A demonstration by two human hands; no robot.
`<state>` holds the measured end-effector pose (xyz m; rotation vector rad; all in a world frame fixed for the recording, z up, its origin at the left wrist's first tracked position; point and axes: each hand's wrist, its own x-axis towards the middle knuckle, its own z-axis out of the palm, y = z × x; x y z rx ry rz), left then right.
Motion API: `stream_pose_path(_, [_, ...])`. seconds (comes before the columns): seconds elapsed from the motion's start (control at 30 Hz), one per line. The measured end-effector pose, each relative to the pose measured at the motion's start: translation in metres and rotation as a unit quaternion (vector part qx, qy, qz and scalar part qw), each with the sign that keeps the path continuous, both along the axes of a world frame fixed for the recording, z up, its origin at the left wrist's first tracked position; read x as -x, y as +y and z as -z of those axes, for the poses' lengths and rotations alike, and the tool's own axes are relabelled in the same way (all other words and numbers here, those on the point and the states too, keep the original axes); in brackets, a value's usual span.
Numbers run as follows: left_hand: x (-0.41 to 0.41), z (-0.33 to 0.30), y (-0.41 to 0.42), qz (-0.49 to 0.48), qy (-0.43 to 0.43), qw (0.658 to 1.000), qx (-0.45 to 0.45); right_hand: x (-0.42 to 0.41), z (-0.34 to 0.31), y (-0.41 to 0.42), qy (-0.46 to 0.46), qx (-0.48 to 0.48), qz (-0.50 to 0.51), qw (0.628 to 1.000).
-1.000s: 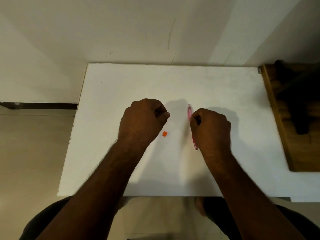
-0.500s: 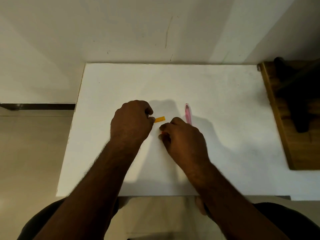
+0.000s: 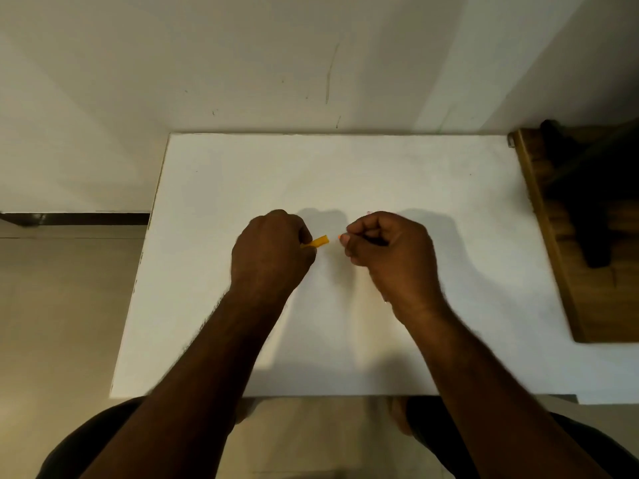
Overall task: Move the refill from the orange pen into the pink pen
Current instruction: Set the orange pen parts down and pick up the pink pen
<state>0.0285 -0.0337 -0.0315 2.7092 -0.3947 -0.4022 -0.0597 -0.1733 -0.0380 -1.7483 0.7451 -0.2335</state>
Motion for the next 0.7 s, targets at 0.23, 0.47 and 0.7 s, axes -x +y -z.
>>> stream_pose_path(0.23, [0.007,-0.017,-0.009,0.034,-0.020,0.994,0.101,0.000,-0.013,-0.013,-0.046,-0.207,0.113,0.971])
stream_pose_path(0.47, [0.011,-0.026,-0.011,0.055,-0.042,0.987,0.145,-0.002,-0.018,-0.014,-0.062,-0.186,0.101,0.975])
stream_pose_path(0.7, [0.011,-0.026,-0.011,0.075,-0.058,0.982,0.164,-0.001,-0.016,-0.015,-0.052,-0.104,0.075,0.990])
